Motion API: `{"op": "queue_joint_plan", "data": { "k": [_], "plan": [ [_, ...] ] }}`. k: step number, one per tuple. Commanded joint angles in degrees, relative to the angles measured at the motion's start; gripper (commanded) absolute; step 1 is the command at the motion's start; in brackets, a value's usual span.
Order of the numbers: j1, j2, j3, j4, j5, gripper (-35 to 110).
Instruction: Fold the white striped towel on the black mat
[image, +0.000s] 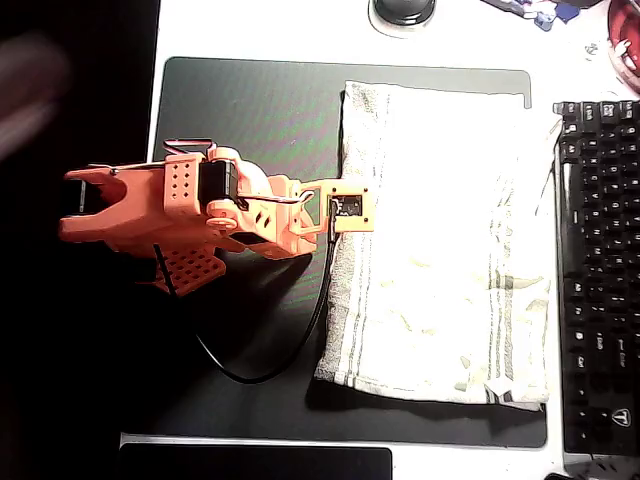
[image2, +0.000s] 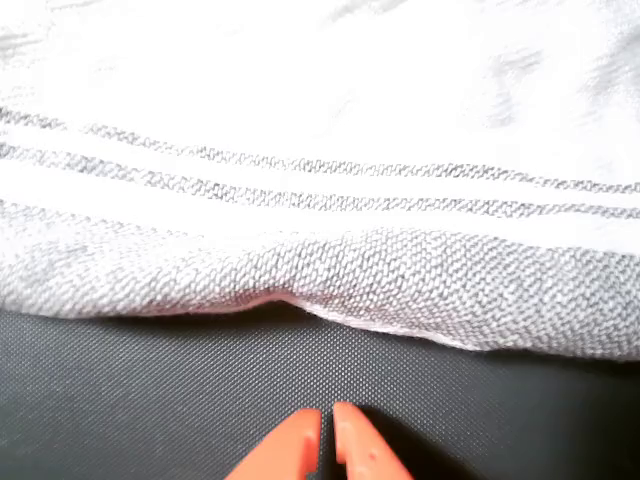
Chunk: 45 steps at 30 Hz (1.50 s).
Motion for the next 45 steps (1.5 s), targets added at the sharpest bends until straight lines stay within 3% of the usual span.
{"op": "queue_joint_plan", "data": {
  "k": [1,5,6,8,14,16,24,28,35,40,45],
  "plan": [
    [-0.6,1.2,1.0,0.7,-0.7,2],
    [-3.3,1.2,1.0,0.5,0.6,2],
    [-8.4,1.2,1.0,-0.9,11.9,2],
    [-17.1,1.2,1.0,-1.1,14.7,0],
    [-2.8,1.1,1.1,-1.1,13.1,0],
    [0.3,1.2,1.0,-0.2,5.3,0],
    [1.3,-1.1,-2.1,0.6,-2.3,0],
    [-4.0,-13.7,-16.6,0.6,-1.0,0],
    [-16.9,-41.0,-42.8,-2.4,12.0,0],
    [-25.8,-68.7,-66.5,-3.1,22.7,0],
    [-30.4,-94.4,-90.7,-1.3,27.2,2]
  ]
}}
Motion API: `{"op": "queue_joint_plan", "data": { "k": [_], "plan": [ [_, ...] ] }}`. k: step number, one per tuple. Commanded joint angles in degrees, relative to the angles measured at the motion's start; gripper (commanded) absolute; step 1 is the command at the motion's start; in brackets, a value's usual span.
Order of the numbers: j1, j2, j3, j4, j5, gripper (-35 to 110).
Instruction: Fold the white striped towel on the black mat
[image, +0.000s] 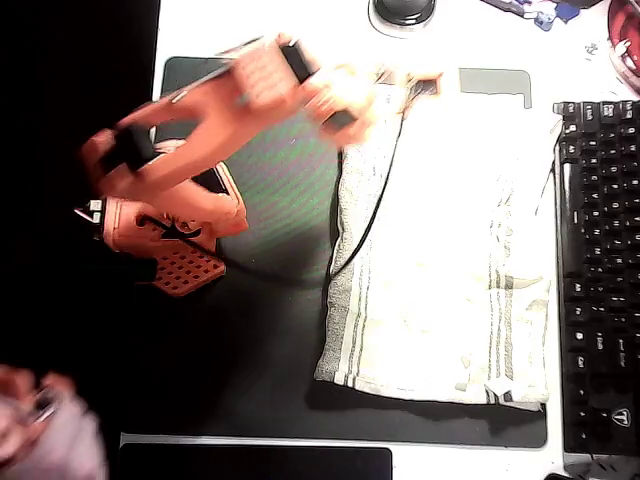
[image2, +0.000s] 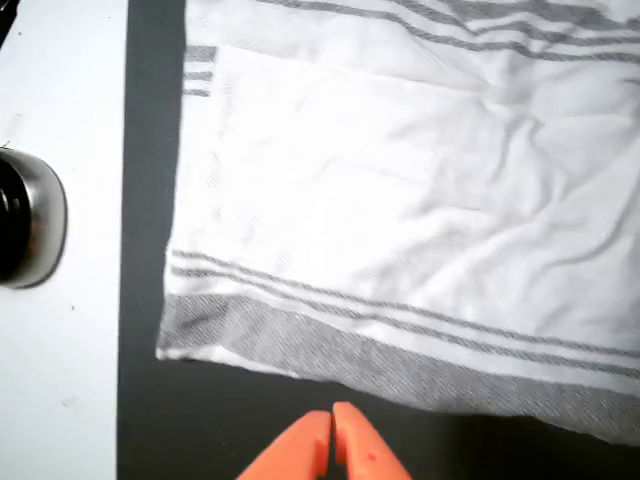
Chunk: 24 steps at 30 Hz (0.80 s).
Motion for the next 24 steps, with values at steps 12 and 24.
{"op": "queue_joint_plan", "data": {
  "k": [12,24],
  "plan": [
    [-4.1,-52.8,-49.3,5.8,2.7,21],
    [-5.0,-67.9,-62.8,6.5,3.4,18]
  ]
}}
